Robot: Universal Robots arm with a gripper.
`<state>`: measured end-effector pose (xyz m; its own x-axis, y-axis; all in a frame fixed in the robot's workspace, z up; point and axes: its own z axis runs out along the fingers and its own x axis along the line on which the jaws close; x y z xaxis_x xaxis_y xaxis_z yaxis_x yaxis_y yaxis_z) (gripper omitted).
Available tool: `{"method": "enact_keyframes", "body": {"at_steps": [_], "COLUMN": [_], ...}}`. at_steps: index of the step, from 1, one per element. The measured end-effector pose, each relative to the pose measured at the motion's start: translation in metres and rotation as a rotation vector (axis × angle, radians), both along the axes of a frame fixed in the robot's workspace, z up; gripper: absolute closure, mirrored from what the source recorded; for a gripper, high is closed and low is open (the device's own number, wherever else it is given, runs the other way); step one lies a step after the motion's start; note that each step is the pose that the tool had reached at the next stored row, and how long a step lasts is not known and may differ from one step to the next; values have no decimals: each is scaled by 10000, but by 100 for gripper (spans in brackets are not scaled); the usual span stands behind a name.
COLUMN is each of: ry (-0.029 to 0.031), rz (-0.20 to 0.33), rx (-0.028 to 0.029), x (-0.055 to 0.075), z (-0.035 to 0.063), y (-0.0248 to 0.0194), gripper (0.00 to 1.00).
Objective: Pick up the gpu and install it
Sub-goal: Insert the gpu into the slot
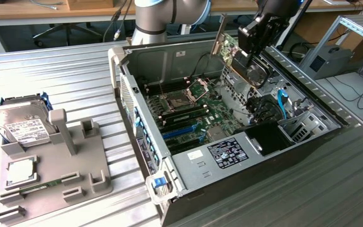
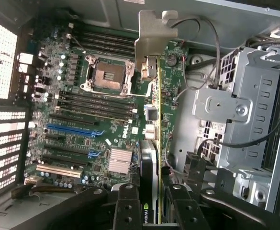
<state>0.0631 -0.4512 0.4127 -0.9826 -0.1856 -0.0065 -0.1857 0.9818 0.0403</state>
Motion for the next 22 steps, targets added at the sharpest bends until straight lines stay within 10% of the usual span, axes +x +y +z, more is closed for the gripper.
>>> {"method": "enact_keyframes", "body": {"at_steps": [22], "ry": [-1], "rz": [2807], "rx": [-26], "x": [0], "z": [0], "y": [10], "gripper": [73]}}
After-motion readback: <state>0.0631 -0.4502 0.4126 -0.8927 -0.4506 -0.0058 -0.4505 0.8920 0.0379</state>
